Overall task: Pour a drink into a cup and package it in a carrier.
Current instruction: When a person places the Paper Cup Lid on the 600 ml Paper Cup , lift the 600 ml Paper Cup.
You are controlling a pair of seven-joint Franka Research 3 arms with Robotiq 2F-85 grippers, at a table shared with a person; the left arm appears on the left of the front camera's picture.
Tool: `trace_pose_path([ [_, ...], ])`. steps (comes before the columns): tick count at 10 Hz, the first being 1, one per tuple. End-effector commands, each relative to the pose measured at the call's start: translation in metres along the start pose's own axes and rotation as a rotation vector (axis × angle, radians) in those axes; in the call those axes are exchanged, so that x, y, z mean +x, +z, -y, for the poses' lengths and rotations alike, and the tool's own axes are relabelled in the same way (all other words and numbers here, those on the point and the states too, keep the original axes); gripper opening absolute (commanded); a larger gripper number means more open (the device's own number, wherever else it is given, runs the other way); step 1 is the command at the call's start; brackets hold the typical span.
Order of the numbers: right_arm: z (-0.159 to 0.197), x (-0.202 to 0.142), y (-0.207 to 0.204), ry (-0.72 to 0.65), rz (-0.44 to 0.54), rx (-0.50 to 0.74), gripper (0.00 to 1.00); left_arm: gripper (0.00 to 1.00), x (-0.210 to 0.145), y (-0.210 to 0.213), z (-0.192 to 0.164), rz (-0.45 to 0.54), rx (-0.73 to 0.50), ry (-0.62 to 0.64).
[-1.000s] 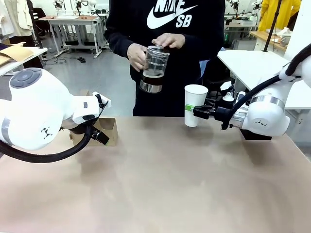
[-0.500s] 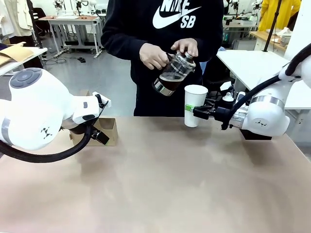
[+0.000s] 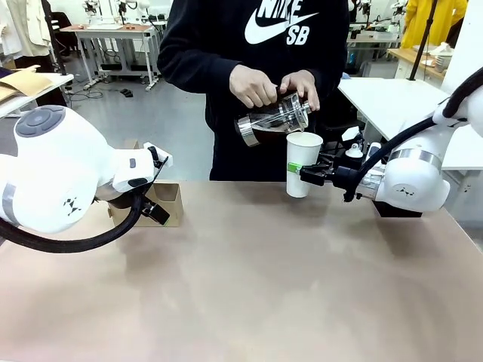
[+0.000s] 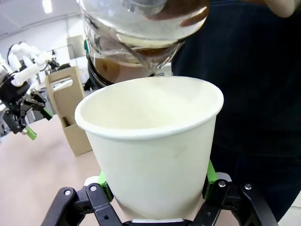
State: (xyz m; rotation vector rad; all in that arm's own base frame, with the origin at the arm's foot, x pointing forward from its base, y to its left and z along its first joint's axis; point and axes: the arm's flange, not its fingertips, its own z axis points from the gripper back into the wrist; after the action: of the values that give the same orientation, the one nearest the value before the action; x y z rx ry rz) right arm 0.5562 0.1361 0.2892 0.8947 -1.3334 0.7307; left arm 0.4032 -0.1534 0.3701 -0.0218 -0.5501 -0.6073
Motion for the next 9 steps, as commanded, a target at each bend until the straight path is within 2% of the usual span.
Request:
trace_pose_path([
  [1,-0.0023,0.0000,-0.0015,-0.004,-0.004,-0.006,0.81,1.00,-0.0003,0.0003,-0.0010,0.001,-0.001,0.003],
  [9,-0.0023,0.0000,-0.0015,-0.004,-0.004,-0.006,0.81,1.00,-0.0003,0.0003,-0.0010,0.001,-0.001,0.003],
])
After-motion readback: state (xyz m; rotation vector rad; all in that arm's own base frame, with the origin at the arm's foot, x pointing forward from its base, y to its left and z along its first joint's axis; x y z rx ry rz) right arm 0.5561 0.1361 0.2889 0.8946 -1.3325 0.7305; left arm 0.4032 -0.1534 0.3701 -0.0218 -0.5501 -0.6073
